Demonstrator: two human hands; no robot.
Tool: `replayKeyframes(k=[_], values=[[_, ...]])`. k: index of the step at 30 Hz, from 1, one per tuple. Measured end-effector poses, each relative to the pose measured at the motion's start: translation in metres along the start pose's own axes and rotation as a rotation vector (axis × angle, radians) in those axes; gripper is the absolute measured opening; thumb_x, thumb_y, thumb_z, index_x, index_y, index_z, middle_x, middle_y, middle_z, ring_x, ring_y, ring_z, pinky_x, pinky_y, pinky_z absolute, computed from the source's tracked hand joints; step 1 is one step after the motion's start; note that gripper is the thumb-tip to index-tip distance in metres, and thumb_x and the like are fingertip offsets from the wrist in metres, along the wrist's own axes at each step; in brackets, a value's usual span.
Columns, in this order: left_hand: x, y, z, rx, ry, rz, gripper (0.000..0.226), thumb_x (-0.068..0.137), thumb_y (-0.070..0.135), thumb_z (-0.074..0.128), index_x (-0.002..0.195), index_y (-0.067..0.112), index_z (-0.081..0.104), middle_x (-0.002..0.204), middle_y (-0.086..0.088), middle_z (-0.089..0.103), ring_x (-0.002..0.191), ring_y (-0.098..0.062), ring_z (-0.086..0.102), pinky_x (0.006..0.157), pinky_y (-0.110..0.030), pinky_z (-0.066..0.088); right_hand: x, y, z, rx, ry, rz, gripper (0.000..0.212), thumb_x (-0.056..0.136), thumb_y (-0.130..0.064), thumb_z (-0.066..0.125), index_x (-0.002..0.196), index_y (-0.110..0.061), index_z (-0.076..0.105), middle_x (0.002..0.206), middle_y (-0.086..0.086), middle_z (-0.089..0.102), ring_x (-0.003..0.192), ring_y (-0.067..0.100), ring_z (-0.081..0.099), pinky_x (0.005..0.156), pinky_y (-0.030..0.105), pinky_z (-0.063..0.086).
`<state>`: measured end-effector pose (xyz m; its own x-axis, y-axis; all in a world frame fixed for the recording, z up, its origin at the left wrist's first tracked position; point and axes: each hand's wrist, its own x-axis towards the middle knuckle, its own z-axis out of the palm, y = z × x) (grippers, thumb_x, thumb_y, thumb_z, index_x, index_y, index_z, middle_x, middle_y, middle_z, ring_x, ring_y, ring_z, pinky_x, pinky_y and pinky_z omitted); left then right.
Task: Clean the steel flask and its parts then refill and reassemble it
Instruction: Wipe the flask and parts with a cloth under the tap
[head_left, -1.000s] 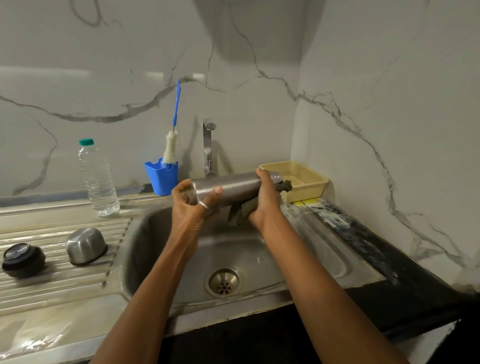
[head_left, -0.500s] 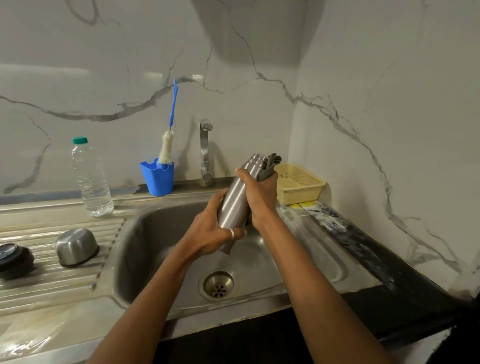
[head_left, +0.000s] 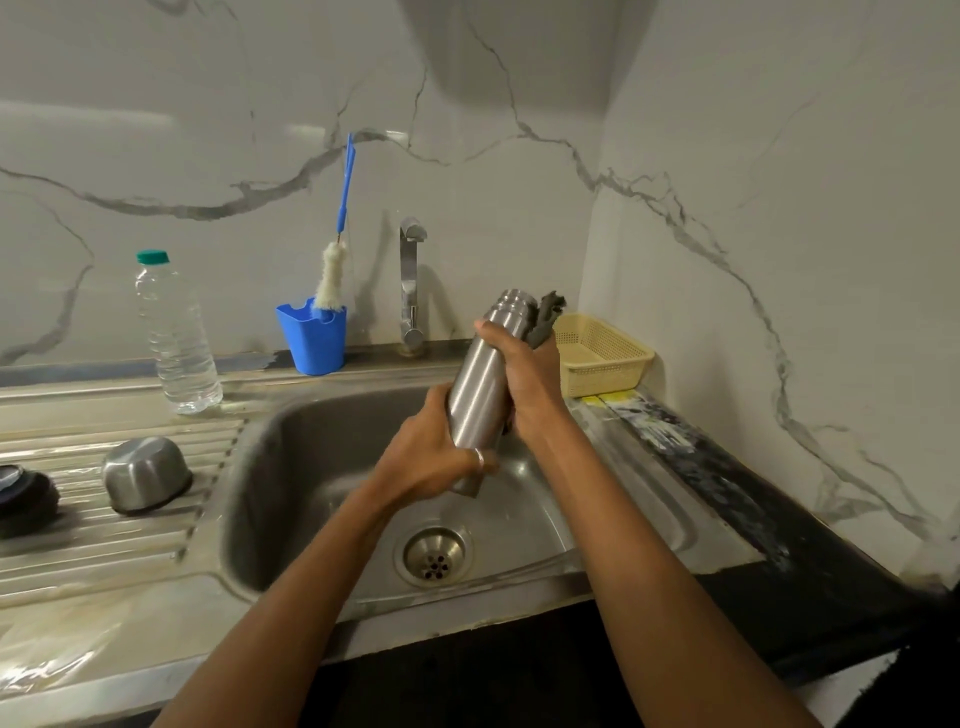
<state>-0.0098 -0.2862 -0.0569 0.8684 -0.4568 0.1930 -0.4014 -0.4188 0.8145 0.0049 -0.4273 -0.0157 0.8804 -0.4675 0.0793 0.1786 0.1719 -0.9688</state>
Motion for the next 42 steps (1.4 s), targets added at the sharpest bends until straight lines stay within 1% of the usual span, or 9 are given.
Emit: replayKeyframes(k=[2, 5, 9, 12, 19, 29, 32, 36, 42], values=[[-0.002, 0.001, -0.010, -0.558, -0.215, -0.133, 0.092, 0.058, 0.033, 0.088, 0.140, 0.016, 0.047, 0.121, -0.014, 0.066, 0.101, -0.029, 0.068, 0.083, -0.044, 0.060, 0.000, 0.001, -0.005, 0.174, -0.151, 0.098, 0.071, 0.066, -0.042, 0.089, 0.123, -0.009, 0.062, 0.107, 0.016, 0.074, 0.088, 0.029, 0.074, 0.077, 0.044, 0.062], [0.000, -0.003, -0.016, -0.684, -0.263, -0.179, 0.089, 0.059, 0.034, 0.088, 0.138, 0.015, 0.050, 0.124, -0.020, 0.067, 0.109, -0.042, 0.066, 0.085, -0.046, 0.057, 0.001, 0.001, 0.000, 0.211, -0.125, 0.130, 0.063, 0.072, -0.039, 0.086, 0.121, -0.006, 0.062, 0.103, 0.018, 0.073, 0.086, 0.029, 0.073, 0.078, 0.047, 0.063], [-0.002, 0.006, -0.009, 0.015, 0.068, -0.015, 0.089, 0.075, 0.032, 0.085, 0.147, 0.018, 0.034, 0.126, -0.002, 0.056, 0.097, -0.018, 0.065, 0.070, -0.025, 0.055, 0.002, 0.007, 0.013, -0.034, 0.155, -0.023, 0.058, 0.076, -0.038, 0.083, 0.120, -0.019, 0.050, 0.102, 0.002, 0.068, 0.086, 0.021, 0.071, 0.082, 0.042, 0.061], [-0.001, 0.003, 0.005, 0.444, 0.185, 0.039, 0.099, 0.067, 0.042, 0.085, 0.146, 0.016, 0.031, 0.125, 0.000, 0.054, 0.099, -0.022, 0.063, 0.079, -0.040, 0.058, -0.004, 0.006, 0.015, -0.186, 0.157, -0.158, 0.058, 0.077, -0.042, 0.080, 0.120, -0.025, 0.046, 0.103, -0.003, 0.067, 0.089, 0.019, 0.069, 0.082, 0.042, 0.061], [0.003, -0.003, -0.015, -0.747, -0.076, -0.190, 0.082, 0.063, 0.032, 0.084, 0.134, 0.007, 0.051, 0.112, -0.019, 0.071, 0.086, -0.027, 0.071, 0.065, -0.038, 0.058, -0.007, 0.020, 0.014, 0.048, -0.247, 0.152, 0.078, 0.065, -0.052, 0.087, 0.125, -0.008, 0.064, 0.108, 0.018, 0.075, 0.099, 0.033, 0.075, 0.089, 0.052, 0.061], [0.011, 0.002, -0.013, -0.557, 0.296, -0.191, 0.042, 0.099, 0.050, 0.056, 0.125, 0.017, 0.056, 0.107, -0.007, 0.072, 0.088, -0.020, 0.074, 0.068, -0.032, 0.059, -0.038, 0.019, 0.039, -0.245, -0.189, -0.118, 0.066, 0.098, -0.069, 0.041, 0.143, -0.021, 0.045, 0.124, 0.008, 0.064, 0.102, 0.019, 0.069, 0.086, 0.036, 0.059], [0.011, -0.012, -0.024, -0.734, 0.302, -0.182, 0.035, 0.104, 0.037, 0.046, 0.113, 0.011, 0.068, 0.098, -0.010, 0.076, 0.094, -0.027, 0.073, 0.074, -0.036, 0.058, -0.068, 0.030, 0.050, -0.487, -0.257, -0.193, 0.073, 0.087, -0.085, 0.027, 0.146, -0.043, 0.027, 0.150, 0.013, 0.044, 0.127, 0.028, 0.056, 0.102, 0.051, 0.051], [0.004, -0.021, -0.035, -0.981, 0.209, -0.103, 0.034, 0.107, 0.021, 0.040, 0.084, 0.011, 0.063, 0.071, -0.002, 0.066, 0.071, -0.017, 0.065, 0.063, -0.030, 0.056, -0.097, 0.043, 0.056, -0.884, -0.395, -0.308, 0.055, 0.103, -0.062, 0.023, 0.155, -0.055, 0.007, 0.170, 0.006, -0.003, 0.154, 0.036, 0.011, 0.121, 0.059, 0.025], [0.002, -0.002, -0.030, -1.086, 0.106, -0.252, 0.041, 0.103, 0.046, 0.049, 0.125, 0.016, 0.066, 0.111, -0.012, 0.076, 0.092, -0.024, 0.074, 0.069, -0.039, 0.060, -0.045, 0.010, 0.058, -0.649, -0.203, -0.123, 0.056, 0.106, -0.052, 0.026, 0.160, -0.047, 0.010, 0.164, 0.014, 0.028, 0.142, 0.034, 0.043, 0.116, 0.051, 0.037]])
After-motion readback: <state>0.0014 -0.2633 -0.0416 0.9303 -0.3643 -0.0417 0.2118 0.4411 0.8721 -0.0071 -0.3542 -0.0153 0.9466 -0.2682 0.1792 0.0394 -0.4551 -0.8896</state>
